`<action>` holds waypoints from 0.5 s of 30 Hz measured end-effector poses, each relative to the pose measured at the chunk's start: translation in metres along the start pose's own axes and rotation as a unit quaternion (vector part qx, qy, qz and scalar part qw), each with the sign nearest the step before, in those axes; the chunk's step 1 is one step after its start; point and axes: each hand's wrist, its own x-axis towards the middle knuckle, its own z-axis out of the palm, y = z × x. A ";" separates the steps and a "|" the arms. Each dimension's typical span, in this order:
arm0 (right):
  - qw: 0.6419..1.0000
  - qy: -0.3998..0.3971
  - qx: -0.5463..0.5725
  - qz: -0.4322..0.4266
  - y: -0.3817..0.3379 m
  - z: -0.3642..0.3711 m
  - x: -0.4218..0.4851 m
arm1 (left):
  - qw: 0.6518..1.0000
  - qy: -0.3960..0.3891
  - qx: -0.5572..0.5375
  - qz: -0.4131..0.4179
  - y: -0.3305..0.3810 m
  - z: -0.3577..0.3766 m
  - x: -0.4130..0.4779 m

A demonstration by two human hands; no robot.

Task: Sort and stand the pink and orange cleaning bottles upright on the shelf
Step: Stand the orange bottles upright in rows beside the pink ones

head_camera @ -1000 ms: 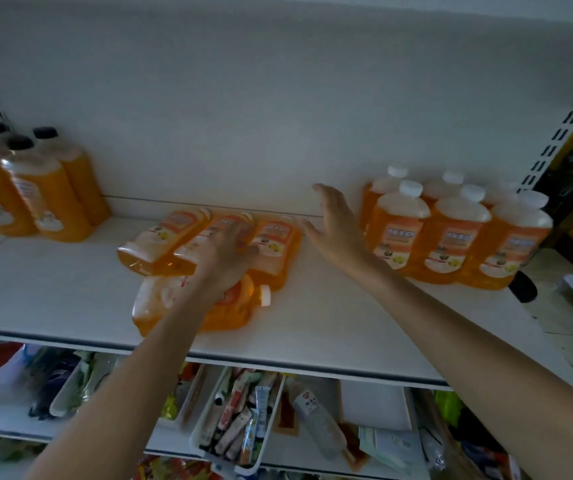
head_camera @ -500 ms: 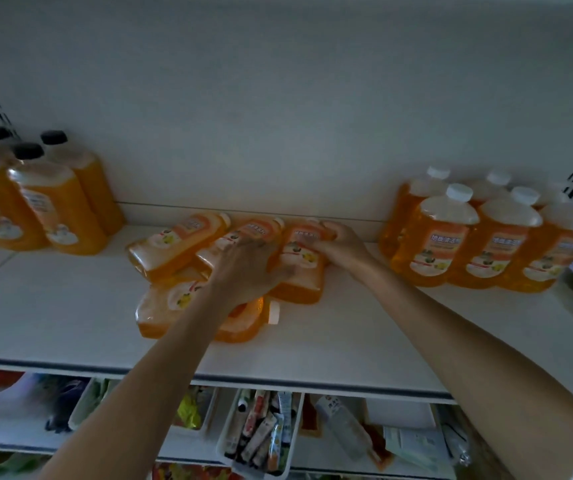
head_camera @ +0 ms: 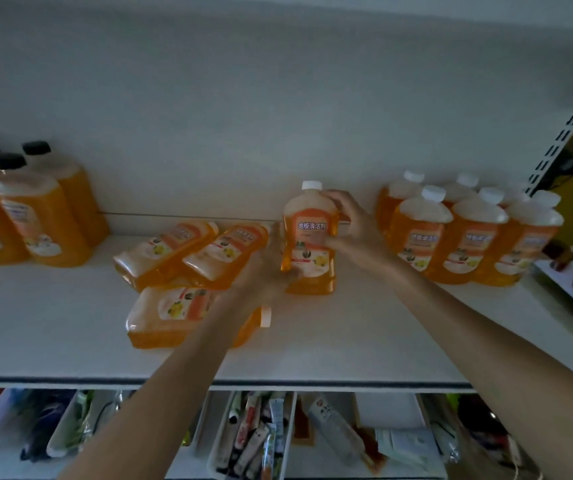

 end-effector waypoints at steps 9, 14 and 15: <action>1.000 0.022 0.009 0.006 0.001 -0.013 -0.013 | 0.996 0.076 -0.044 0.008 0.032 0.031 -0.013; 1.000 0.002 0.012 0.009 0.012 -0.014 -0.022 | 0.991 0.079 -0.101 0.023 0.020 0.052 -0.013; 1.000 -0.002 0.012 0.007 0.014 -0.013 -0.024 | 0.991 0.071 -0.107 0.026 0.019 0.051 -0.012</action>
